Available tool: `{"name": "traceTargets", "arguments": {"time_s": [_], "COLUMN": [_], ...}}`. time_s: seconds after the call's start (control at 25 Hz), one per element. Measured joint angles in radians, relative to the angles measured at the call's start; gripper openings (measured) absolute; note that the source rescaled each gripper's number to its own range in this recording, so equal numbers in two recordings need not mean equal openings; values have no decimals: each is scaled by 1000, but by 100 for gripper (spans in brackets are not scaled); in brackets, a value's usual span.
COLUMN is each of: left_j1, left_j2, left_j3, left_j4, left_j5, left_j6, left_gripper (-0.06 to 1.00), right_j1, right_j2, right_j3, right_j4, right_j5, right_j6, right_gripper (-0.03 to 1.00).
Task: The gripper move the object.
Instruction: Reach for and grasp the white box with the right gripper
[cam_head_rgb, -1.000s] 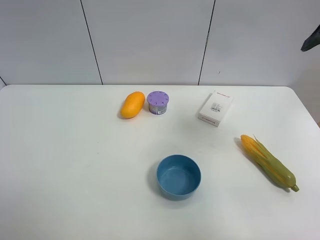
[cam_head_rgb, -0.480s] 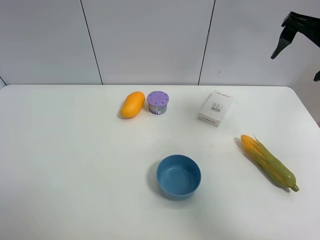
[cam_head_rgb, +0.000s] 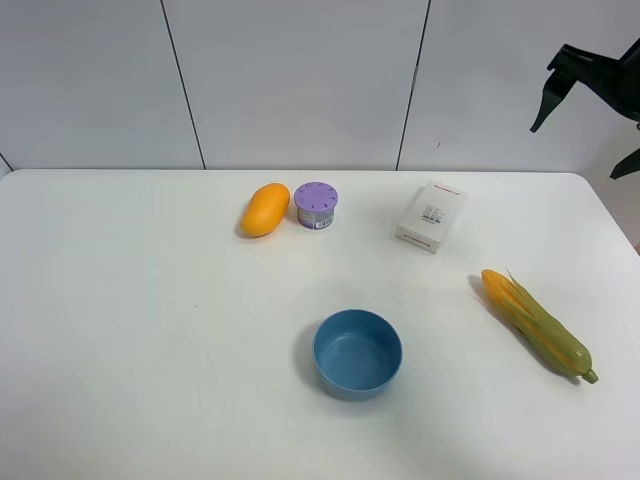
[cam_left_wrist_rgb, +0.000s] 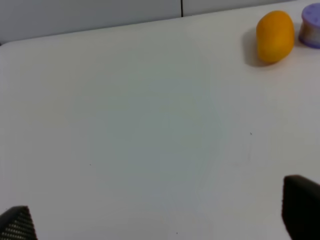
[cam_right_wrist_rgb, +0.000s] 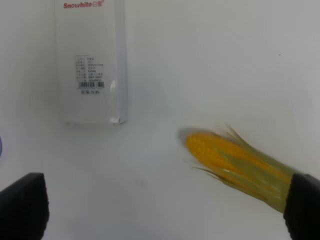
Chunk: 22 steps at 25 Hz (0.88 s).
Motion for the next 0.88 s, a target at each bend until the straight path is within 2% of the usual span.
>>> {"name": "traceTargets", "arguments": {"time_s": [0.36,0.52,0.68,0.88], "left_j1": [0,0,0,0], "left_j2": [0,0,0,0], "left_j3": [0,0,0,0], "left_j4": [0,0,0,0], "left_j5": [0,0,0,0], "left_j6": [0,0,0,0], "left_gripper": [100,100,100,100], "right_j1": [75,116,150,194], "right_j2": [186,293,381,462], "right_j3": [-26,-173,-358,-460], "right_j4": [-11,-49,-77,-77], "right_j5": [-22,29,33,33], "right_j6": [78,95,93,104], "right_gripper": [80,80,80,80]}}
